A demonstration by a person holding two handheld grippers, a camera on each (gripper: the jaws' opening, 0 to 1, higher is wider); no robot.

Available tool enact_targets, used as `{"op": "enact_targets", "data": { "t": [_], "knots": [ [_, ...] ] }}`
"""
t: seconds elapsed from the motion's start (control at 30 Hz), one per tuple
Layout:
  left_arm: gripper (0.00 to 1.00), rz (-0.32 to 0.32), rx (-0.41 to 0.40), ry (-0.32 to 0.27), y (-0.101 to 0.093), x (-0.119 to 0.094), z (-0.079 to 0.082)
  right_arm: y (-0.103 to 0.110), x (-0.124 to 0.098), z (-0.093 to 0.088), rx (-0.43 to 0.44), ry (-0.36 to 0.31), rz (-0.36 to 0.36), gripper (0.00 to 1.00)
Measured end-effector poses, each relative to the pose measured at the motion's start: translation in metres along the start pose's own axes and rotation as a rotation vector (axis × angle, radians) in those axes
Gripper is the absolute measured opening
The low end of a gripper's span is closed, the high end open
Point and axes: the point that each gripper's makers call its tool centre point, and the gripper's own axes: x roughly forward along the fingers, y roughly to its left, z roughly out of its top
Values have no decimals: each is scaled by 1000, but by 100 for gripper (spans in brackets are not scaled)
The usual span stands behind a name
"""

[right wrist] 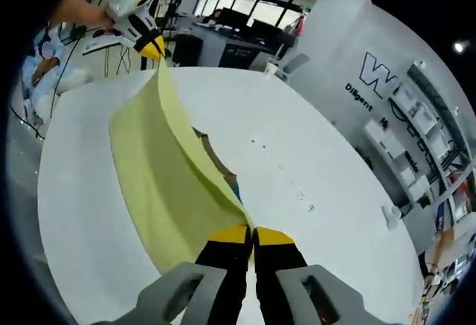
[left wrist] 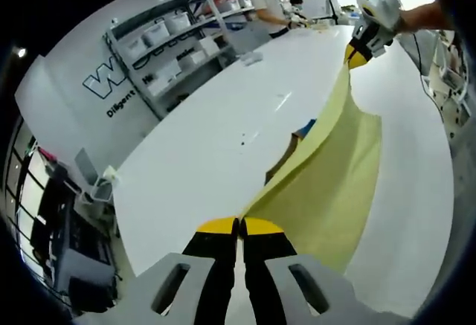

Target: Fold the garment on the visible template until the final outline fits inside the template.

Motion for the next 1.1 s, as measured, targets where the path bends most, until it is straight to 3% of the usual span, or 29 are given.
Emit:
{"op": "enact_targets", "data": {
  "t": [1.1],
  "knots": [
    [1, -37, -26, 55, 9, 52, -26, -15, 65, -13, 35, 54, 12, 0]
  ]
}}
